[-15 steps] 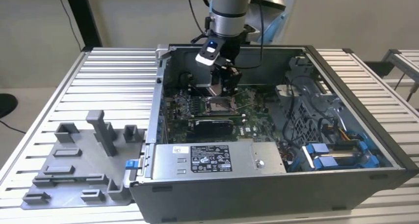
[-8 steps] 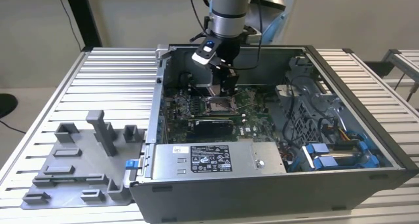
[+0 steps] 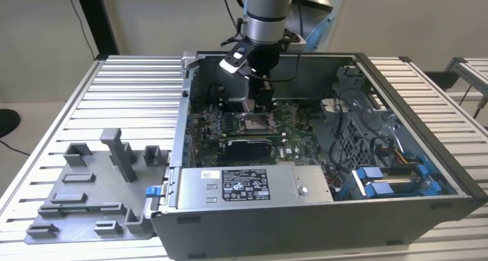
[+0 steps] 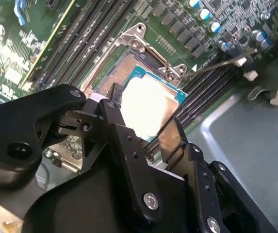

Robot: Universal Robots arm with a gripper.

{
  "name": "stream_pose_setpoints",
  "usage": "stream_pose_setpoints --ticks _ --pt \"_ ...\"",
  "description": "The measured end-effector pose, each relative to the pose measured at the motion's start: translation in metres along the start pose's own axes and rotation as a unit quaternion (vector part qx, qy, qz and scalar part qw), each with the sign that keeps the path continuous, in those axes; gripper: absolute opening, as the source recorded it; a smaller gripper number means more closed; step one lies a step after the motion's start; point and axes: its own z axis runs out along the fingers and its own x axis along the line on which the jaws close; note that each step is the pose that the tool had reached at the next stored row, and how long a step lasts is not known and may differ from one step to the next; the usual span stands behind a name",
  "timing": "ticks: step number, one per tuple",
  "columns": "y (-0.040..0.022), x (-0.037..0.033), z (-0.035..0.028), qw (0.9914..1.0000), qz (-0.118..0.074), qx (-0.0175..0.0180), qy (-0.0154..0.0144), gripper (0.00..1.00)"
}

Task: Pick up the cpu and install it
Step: 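Close the cpu cover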

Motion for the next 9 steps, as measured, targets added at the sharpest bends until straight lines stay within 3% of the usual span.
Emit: stream_pose_setpoints --ticks 5,9 --pt "0.0 0.0 0.0002 0.99935 0.036 0.0002 0.0004 0.0" --pt "0.0 0.0 0.0002 0.99931 0.037 0.0001 0.0004 0.0"
